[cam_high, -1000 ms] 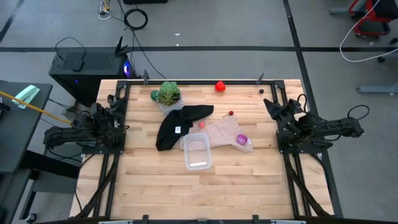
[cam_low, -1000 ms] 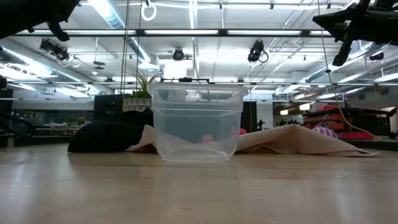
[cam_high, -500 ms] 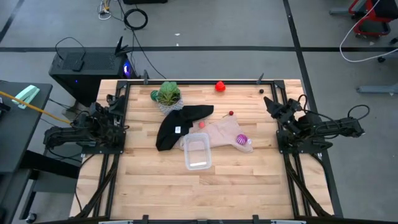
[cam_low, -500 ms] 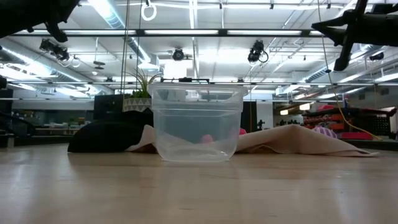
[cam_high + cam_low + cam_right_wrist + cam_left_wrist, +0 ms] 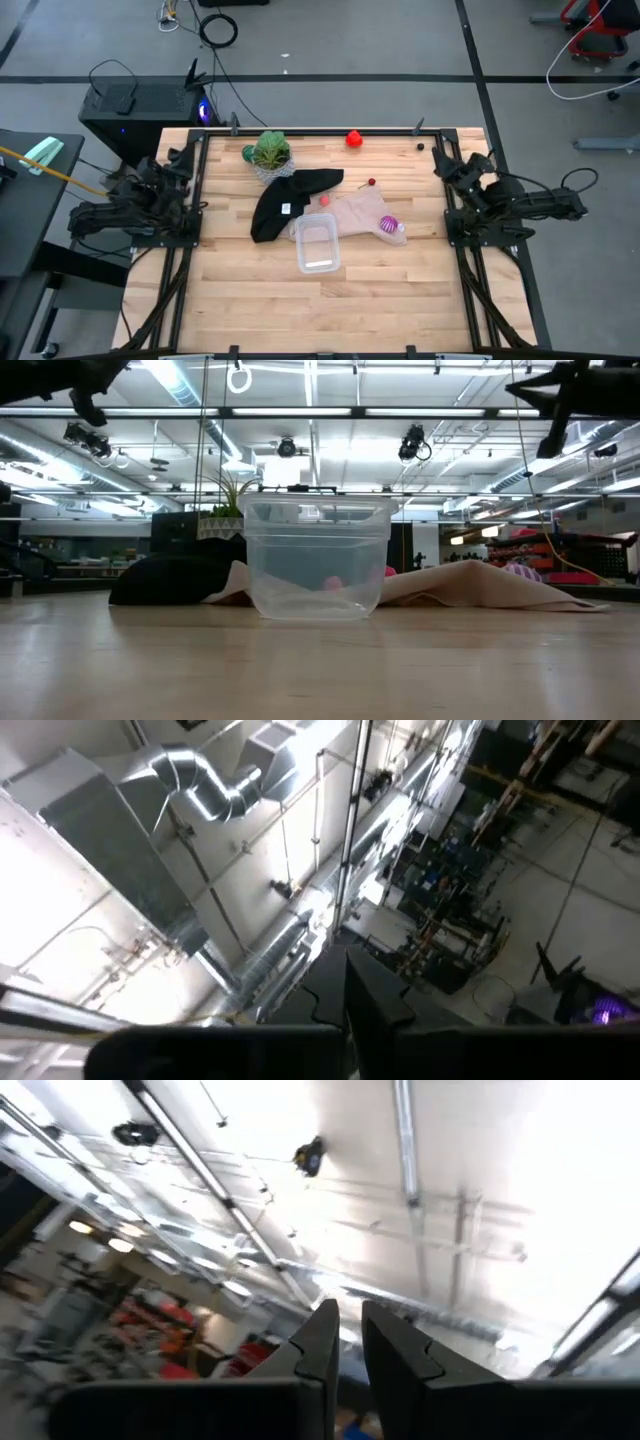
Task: Pick and placing Produce into tupperware
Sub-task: Put the watermelon into the transparent container
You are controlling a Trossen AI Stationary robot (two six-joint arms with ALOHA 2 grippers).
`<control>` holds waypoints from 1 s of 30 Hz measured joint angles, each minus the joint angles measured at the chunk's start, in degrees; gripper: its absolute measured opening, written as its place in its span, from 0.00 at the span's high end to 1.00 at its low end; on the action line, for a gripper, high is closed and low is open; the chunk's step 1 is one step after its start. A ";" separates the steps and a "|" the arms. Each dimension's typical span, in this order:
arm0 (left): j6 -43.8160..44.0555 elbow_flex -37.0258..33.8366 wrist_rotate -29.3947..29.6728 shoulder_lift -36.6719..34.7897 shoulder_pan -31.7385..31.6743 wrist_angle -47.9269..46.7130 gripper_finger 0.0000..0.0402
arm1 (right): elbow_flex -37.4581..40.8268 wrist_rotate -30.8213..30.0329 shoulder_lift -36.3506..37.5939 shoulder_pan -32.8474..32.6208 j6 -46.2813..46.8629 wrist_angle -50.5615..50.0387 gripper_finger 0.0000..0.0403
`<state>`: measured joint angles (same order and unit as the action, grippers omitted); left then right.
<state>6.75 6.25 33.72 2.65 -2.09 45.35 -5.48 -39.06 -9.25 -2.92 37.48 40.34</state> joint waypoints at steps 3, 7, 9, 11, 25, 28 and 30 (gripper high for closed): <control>-2.60 4.49 2.57 3.06 0.02 -3.41 0.84 | -4.14 -0.37 -3.14 1.62 -2.96 0.01 0.97; -6.63 11.43 9.96 8.59 0.00 -5.44 0.81 | -10.70 -0.36 -9.26 5.09 -7.76 -0.03 0.93; -8.72 15.50 15.06 11.30 0.00 -4.91 0.80 | -14.38 -0.34 -12.49 7.03 -9.15 -0.49 0.92; -11.98 19.80 18.41 13.88 -0.02 -4.86 0.80 | -18.13 -0.14 -15.72 9.01 -9.12 -2.23 0.90; -18.25 52.19 34.25 31.79 0.00 -32.95 0.82 | -48.24 12.78 -33.69 23.83 -4.81 -40.21 0.89; -10.97 58.63 34.72 33.89 0.00 -46.02 0.81 | -54.63 19.85 -37.36 28.60 -3.15 -53.53 0.89; -6.82 62.58 34.72 35.09 0.02 -53.15 0.80 | -58.15 25.69 -40.00 31.67 -3.25 -59.70 0.89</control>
<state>-0.07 68.82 68.45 37.74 -2.07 -7.80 -63.63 -13.37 -49.26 28.75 34.23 -19.36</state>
